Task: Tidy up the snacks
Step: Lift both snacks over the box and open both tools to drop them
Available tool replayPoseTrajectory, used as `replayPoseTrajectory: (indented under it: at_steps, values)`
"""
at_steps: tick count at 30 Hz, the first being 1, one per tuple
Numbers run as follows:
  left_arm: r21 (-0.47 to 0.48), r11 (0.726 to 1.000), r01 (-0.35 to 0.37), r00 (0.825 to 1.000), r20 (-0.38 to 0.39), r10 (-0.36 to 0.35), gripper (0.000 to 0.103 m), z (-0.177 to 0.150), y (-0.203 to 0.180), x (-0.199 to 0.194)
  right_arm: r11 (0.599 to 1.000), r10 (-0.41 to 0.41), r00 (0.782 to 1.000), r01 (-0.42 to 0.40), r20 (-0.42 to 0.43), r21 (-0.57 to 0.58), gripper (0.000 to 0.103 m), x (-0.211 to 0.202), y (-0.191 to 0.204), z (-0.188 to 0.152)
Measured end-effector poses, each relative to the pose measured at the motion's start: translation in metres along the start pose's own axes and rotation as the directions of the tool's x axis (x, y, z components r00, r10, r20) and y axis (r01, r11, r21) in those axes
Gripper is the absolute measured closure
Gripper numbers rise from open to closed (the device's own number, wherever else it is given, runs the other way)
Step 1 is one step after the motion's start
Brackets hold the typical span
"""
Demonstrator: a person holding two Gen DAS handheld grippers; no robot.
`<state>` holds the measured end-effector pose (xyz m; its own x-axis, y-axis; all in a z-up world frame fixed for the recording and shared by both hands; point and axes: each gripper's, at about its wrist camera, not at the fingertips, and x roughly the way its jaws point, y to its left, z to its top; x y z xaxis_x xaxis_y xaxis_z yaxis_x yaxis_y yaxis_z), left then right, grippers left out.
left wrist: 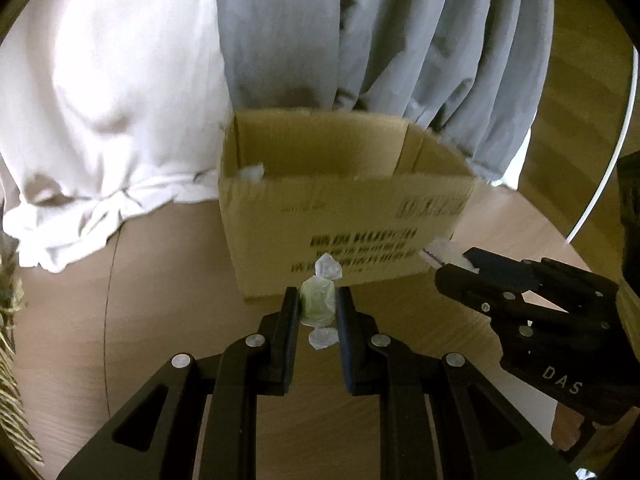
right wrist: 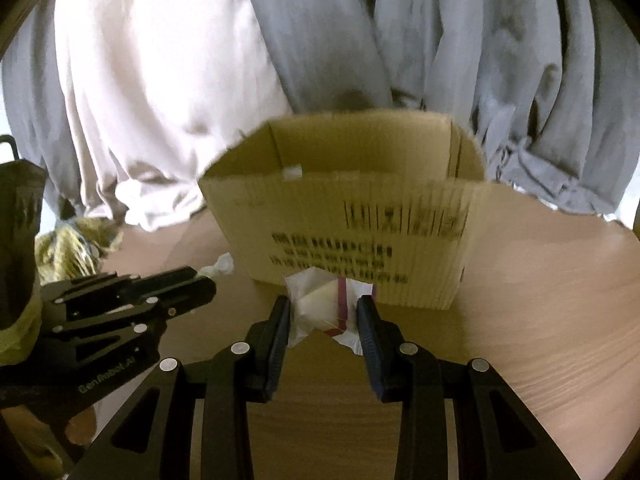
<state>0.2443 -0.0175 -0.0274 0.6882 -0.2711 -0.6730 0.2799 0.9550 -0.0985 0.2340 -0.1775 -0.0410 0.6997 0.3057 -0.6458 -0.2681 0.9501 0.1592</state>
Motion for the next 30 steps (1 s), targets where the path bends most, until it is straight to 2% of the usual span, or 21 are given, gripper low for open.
replayPoseTrajectory:
  at_steps: [8, 16, 23, 30]
  values:
    - [0.042, 0.999, -0.003, 0.992, 0.123, -0.002, 0.084, 0.034, -0.008, -0.037, 1.000, 0.000, 0.990, 0.003, 0.142, -0.025, 0.068, -0.039, 0.009, 0.031]
    - [0.085, 0.996, -0.038, 0.978, 0.210, 0.020, 0.084, 0.070, -0.011, -0.047, 0.998, -0.005, 0.969, 0.018, 0.246, -0.052, 0.068, -0.057, 0.013, 0.060]
    - [0.108, 0.993, -0.040, 0.973, 0.229, 0.015, 0.084, 0.097, -0.007, -0.034, 0.999, -0.009, 0.966, 0.022, 0.260, -0.045, 0.067, -0.047, 0.005, 0.081]
    - [0.098, 0.995, -0.036, 0.981, 0.191, 0.017, 0.084, 0.120, 0.003, -0.005, 0.999, -0.015, 0.971, 0.024, 0.240, -0.033, 0.067, -0.024, -0.006, 0.100]
